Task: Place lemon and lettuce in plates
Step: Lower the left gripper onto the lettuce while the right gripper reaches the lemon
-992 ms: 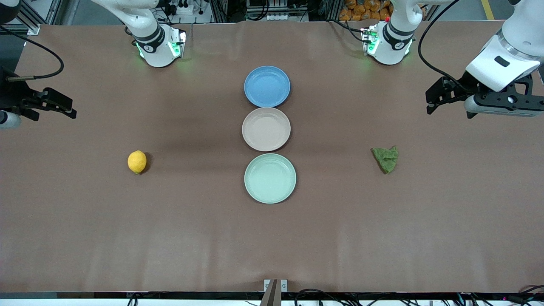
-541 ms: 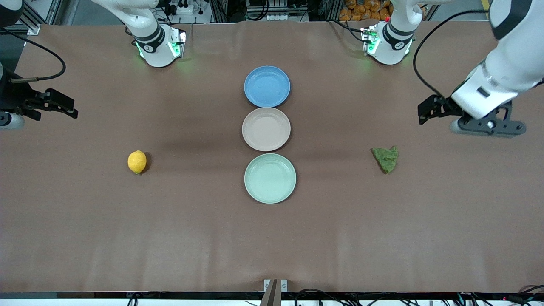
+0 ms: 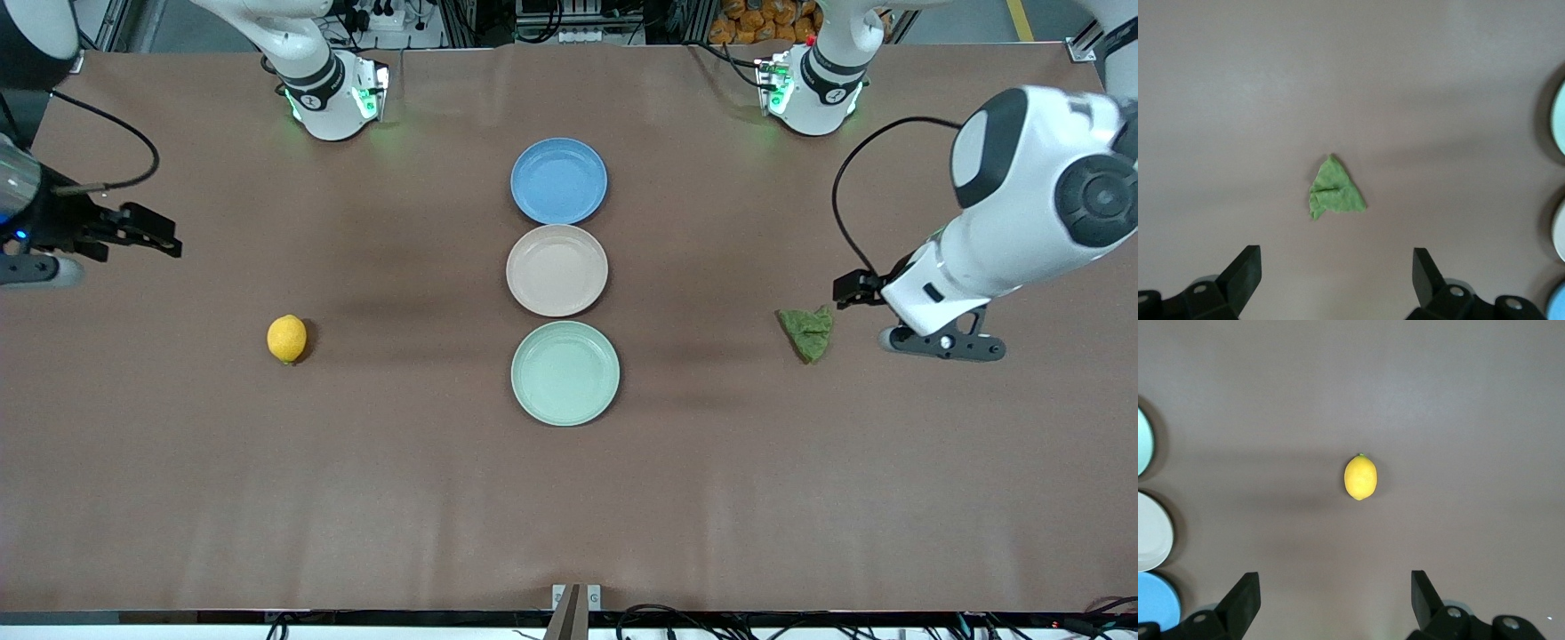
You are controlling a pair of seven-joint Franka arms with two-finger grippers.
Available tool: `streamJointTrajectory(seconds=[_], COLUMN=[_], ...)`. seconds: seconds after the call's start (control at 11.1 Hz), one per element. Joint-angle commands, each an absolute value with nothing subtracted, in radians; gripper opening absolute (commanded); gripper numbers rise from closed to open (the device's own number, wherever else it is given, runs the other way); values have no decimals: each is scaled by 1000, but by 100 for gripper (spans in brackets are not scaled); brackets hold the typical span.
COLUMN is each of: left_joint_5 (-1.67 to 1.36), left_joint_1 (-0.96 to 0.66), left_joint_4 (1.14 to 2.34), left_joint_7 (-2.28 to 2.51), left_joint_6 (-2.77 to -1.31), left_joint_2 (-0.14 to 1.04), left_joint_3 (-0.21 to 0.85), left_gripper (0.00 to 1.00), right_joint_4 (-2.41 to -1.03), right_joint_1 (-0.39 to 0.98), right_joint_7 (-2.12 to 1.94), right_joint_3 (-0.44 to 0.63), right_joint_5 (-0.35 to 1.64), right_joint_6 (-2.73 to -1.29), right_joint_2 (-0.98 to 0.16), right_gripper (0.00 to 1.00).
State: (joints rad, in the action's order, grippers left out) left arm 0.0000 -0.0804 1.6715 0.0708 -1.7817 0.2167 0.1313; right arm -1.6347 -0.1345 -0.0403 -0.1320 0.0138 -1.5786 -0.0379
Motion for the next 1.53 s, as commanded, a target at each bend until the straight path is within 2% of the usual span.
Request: streamJointTrajectory(seconds=[0.0, 0.27, 0.63, 0.72, 0.99, 1.44], left_joint_5=[21, 21, 21, 21, 49, 153], left_joint_1=[-77, -75, -78, -77, -84, -72], left_joint_4=[1868, 1989, 2101, 2136, 2141, 2125], left_joint_7=[67, 67, 67, 67, 75, 143], left_joint_6=[-1986, -2115, -2241, -2302, -2362, -2421], left_joint_2=[193, 219, 255, 273, 356, 442], left_joint_3=[133, 133, 132, 132, 129, 129], left_gripper=[100, 100, 100, 100, 100, 100], right_joint_4=[-1820, -2030, -2244, -2265, -2305, -2309], right_joint_1=[-135, -143, -144, -144, -143, -140], right_joint_7=[-35, -35, -35, -35, -35, -37], right_joint_3=[-132, -130, -130, -130, -127, -84], right_joint_5=[6, 15, 15, 15, 14, 2], right_joint_6=[-1721, -1943, -2303, -2363, -2495, -2617], right_joint_2=[-29, -35, -109, -138, -198, -293], right_gripper=[100, 100, 100, 100, 100, 100])
